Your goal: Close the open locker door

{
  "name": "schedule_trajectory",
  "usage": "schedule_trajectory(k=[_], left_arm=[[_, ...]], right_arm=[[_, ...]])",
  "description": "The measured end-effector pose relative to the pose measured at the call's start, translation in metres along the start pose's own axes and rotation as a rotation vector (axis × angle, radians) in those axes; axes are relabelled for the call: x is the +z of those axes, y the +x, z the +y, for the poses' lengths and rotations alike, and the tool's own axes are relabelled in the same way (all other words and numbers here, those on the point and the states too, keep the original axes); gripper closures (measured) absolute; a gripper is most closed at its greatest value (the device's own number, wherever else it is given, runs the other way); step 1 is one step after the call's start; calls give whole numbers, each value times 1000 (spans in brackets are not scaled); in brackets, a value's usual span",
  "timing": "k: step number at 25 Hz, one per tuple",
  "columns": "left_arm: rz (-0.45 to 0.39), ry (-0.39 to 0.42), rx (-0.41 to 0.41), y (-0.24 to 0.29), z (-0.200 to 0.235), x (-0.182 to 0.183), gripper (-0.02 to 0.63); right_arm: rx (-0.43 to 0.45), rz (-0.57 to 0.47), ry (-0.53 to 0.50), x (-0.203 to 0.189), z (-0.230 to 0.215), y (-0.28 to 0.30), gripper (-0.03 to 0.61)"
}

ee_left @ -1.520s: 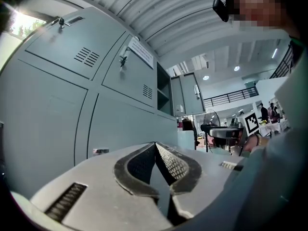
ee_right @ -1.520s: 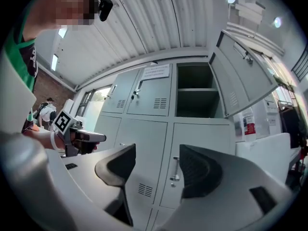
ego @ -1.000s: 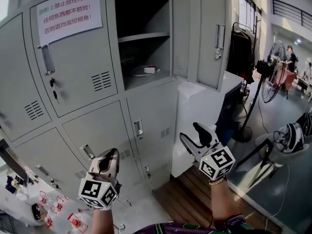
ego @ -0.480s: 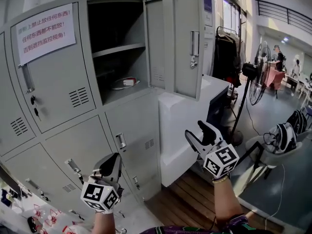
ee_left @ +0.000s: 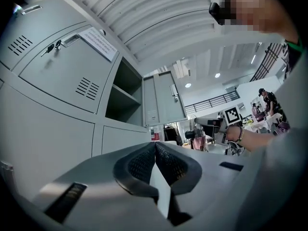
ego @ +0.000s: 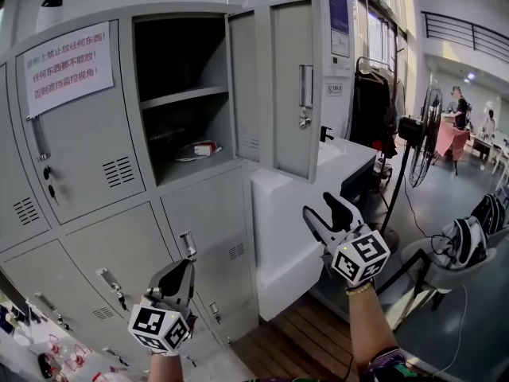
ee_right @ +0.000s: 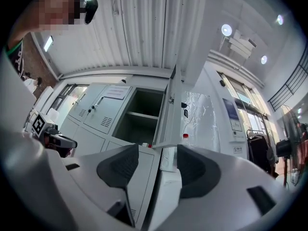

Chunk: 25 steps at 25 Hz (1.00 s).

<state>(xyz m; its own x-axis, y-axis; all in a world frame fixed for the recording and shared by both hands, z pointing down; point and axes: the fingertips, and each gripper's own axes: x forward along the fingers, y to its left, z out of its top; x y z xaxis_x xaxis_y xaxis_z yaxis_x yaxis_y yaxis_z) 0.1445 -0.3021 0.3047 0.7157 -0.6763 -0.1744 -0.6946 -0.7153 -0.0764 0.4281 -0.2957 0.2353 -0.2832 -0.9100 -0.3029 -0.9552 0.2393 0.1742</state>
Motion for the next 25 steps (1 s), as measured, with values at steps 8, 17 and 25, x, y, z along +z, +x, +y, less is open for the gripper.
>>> schedule_trajectory(k=[8,17,25], left_arm=[[17,29,55,1,-3,-1,591],[33,42,87,-2,-10,4,591],[53,26,139,-7,-2,-17,591]], right_arm=[[26,-56,-19,10,-23,26,345],[54,-80,2,10,-34,46,354],[80,-119,6,10,-35,57,388]])
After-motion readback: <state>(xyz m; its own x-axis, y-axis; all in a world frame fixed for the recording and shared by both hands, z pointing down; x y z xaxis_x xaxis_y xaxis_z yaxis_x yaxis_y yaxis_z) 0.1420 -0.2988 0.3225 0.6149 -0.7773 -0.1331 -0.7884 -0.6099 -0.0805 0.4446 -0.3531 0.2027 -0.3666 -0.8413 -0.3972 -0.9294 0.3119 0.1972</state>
